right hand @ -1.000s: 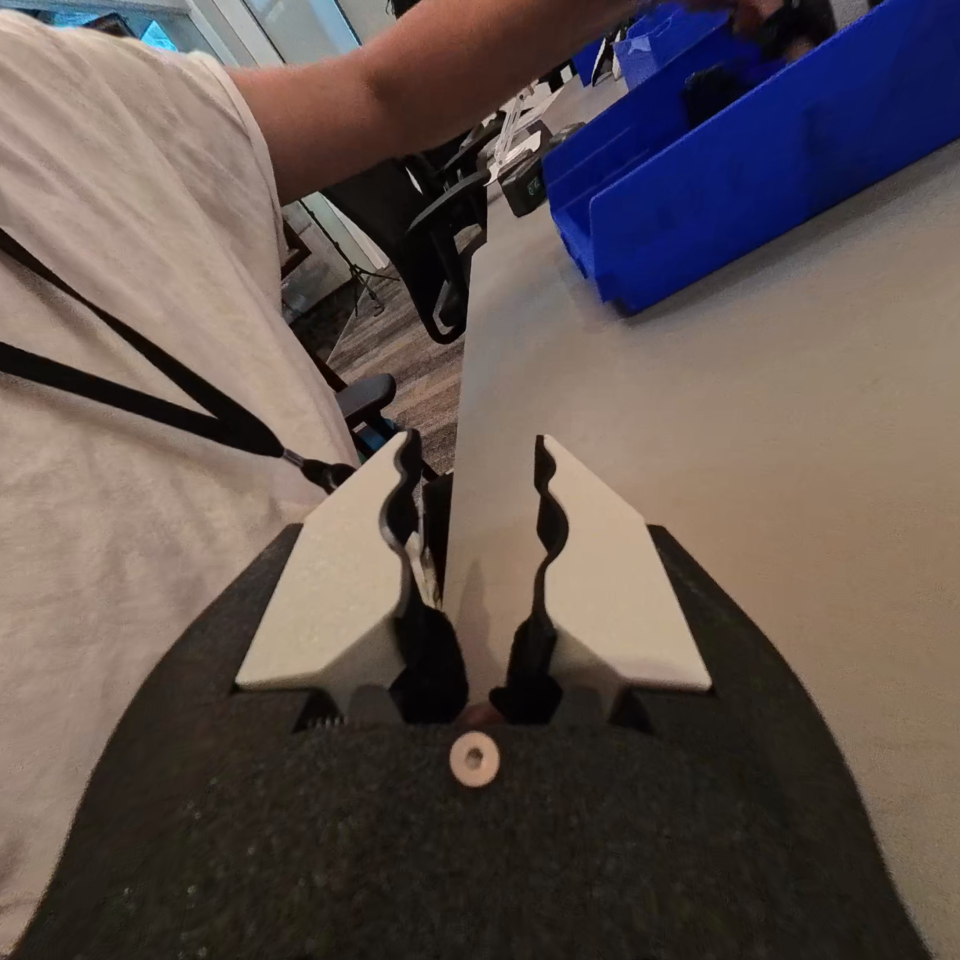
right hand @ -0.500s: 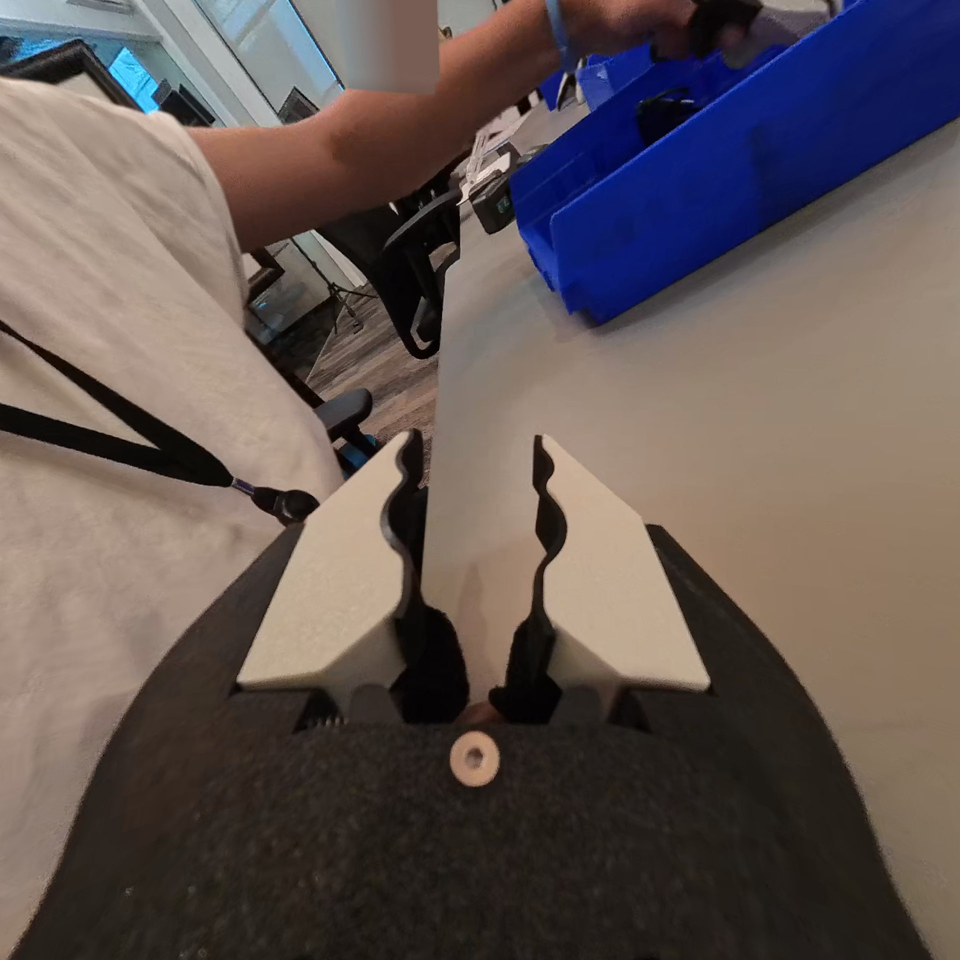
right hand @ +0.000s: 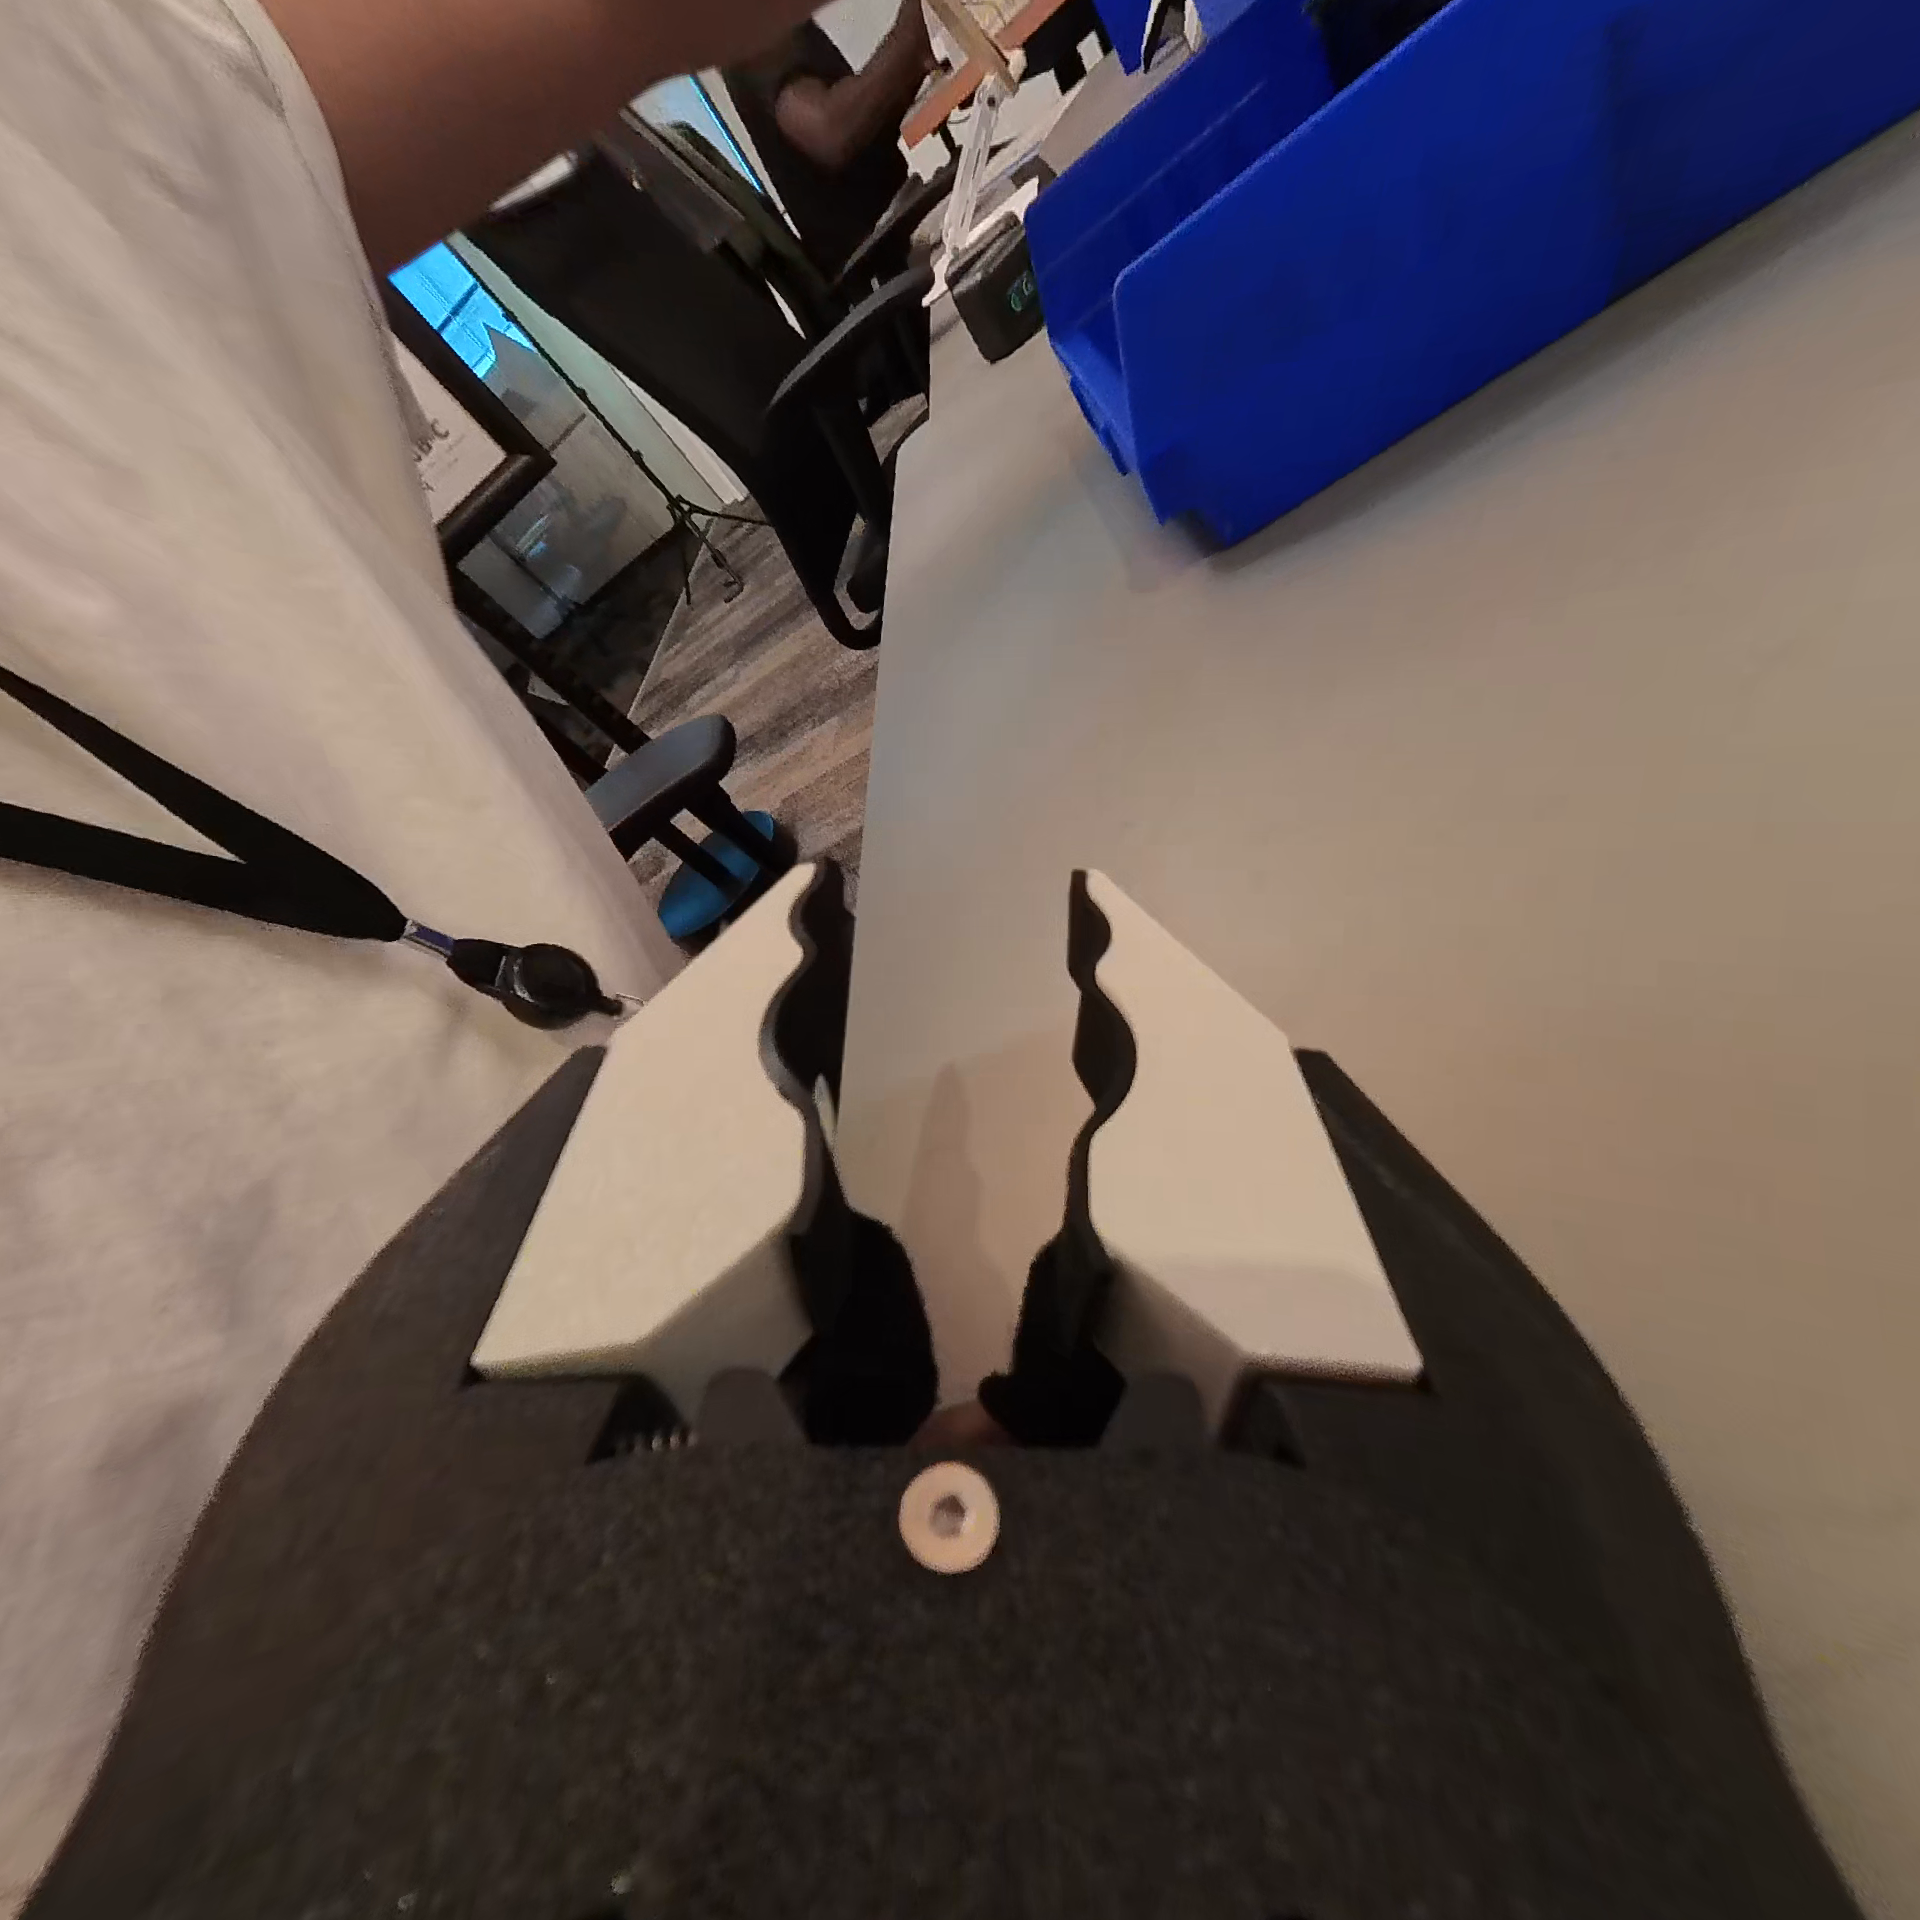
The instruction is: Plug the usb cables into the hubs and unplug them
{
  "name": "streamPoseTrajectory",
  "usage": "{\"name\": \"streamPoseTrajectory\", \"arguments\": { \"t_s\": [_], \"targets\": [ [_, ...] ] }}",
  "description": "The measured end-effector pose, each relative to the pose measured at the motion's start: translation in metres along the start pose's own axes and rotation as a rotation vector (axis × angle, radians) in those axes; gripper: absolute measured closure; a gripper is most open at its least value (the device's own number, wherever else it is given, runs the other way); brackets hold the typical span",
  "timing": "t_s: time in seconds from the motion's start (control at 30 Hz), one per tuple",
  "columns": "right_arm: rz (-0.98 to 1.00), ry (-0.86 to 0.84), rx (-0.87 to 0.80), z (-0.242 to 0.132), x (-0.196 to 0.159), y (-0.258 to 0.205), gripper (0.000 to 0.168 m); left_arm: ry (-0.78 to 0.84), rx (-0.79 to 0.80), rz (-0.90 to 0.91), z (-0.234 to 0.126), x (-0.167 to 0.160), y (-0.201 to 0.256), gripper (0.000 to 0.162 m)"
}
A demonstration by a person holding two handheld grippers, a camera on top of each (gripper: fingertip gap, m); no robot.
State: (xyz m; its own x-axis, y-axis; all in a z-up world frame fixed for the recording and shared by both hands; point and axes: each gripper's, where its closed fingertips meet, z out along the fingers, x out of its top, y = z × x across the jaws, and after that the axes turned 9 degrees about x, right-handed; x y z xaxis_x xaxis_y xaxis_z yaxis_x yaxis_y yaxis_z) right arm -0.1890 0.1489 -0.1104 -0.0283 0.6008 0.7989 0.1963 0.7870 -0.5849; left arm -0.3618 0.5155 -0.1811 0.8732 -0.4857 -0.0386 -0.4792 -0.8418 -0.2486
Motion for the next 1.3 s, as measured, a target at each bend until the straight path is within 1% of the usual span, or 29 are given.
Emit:
{"name": "streamPoseTrajectory", "arguments": {
  "t_s": [0.07, 0.1, 0.17, 0.23, 0.3, 0.4, 0.43, 0.5, 0.6, 0.67, 0.77, 0.9, 0.93, 0.97, 1.03, 1.1, 1.13, 1.2, 1.23, 1.27, 1.3],
  "targets": [
    [0.009, 0.023, 0.011, -0.002, 0.003, 0.000, 0.128, -0.008, 0.045, 0.073, 0.008, 0.002, -0.003, 0.122],
    [0.014, 0.032, 0.014, -0.002, 0.004, 0.000, 0.128, -0.003, 0.060, 0.099, 0.009, 0.004, -0.004, 0.123],
    [0.023, 0.045, 0.019, -0.004, 0.005, 0.001, 0.127, 0.015, 0.071, 0.125, 0.009, 0.008, -0.006, 0.126],
    [0.032, 0.054, 0.024, -0.005, 0.005, 0.002, 0.127, 0.080, 0.111, 0.133, 0.009, 0.015, -0.008, 0.134],
    [0.041, 0.068, 0.037, -0.005, 0.007, 0.003, 0.127, 0.136, 0.144, 0.160, 0.008, 0.018, -0.008, 0.136],
    [0.051, 0.081, 0.053, -0.005, 0.010, 0.003, 0.127, 0.146, 0.153, 0.149, 0.008, 0.017, -0.007, 0.136],
    [0.052, 0.080, 0.053, -0.005, 0.011, 0.003, 0.127, 0.128, 0.179, 0.165, 0.008, 0.016, -0.008, 0.136],
    [0.047, 0.083, 0.049, -0.005, 0.012, 0.003, 0.128, 0.063, 0.286, 0.225, 0.005, 0.013, -0.013, 0.138],
    [0.043, 0.090, 0.042, -0.007, 0.014, 0.004, 0.127, 0.034, 0.440, 0.238, -0.011, 0.010, -0.025, 0.140],
    [0.047, 0.085, 0.027, -0.008, 0.013, 0.007, 0.128, 0.016, 0.558, 0.241, -0.030, 0.006, -0.036, 0.139],
    [0.038, 0.105, -0.029, -0.008, 0.021, 0.019, 0.128, -0.008, 0.742, 0.234, -0.072, 0.003, -0.047, 0.139],
    [-0.069, 0.161, -0.278, -0.018, 0.050, 0.056, 0.126, -0.015, 0.969, 0.229, -0.141, 0.011, -0.045, 0.140],
    [-0.111, 0.185, -0.331, -0.022, 0.061, 0.061, 0.125, -0.032, 1.047, 0.254, -0.161, 0.013, -0.044, 0.146],
    [-0.146, 0.206, -0.373, -0.027, 0.071, 0.064, 0.125, -0.060, 1.131, 0.278, -0.184, 0.016, -0.044, 0.162],
    [-0.196, 0.229, -0.430, -0.037, 0.088, 0.068, 0.125, -0.082, 1.222, 0.268, -0.224, 0.022, -0.040, 0.162],
    [-0.220, 0.227, -0.442, -0.043, 0.098, 0.068, 0.125, -0.031, 1.226, 0.228, -0.247, 0.033, -0.029, 0.162],
    [-0.218, 0.213, -0.443, -0.045, 0.100, 0.067, 0.126, -0.006, 1.184, 0.196, -0.248, 0.037, -0.022, 0.162],
    [-0.203, 0.210, -0.460, -0.053, 0.099, 0.066, 0.127, 0.082, 1.094, 0.170, -0.240, 0.048, -0.005, 0.162],
    [-0.196, 0.222, -0.463, -0.055, 0.096, 0.064, 0.127, 0.114, 1.028, 0.148, -0.230, 0.051, 0.003, 0.162],
    [-0.189, 0.236, -0.456, -0.057, 0.092, 0.062, 0.129, 0.130, 0.969, 0.115, -0.220, 0.051, 0.008, 0.162],
    [-0.179, 0.248, -0.442, -0.057, 0.086, 0.060, 0.130, 0.149, 0.948, 0.091, -0.212, 0.052, 0.008, 0.162]
  ]
}}
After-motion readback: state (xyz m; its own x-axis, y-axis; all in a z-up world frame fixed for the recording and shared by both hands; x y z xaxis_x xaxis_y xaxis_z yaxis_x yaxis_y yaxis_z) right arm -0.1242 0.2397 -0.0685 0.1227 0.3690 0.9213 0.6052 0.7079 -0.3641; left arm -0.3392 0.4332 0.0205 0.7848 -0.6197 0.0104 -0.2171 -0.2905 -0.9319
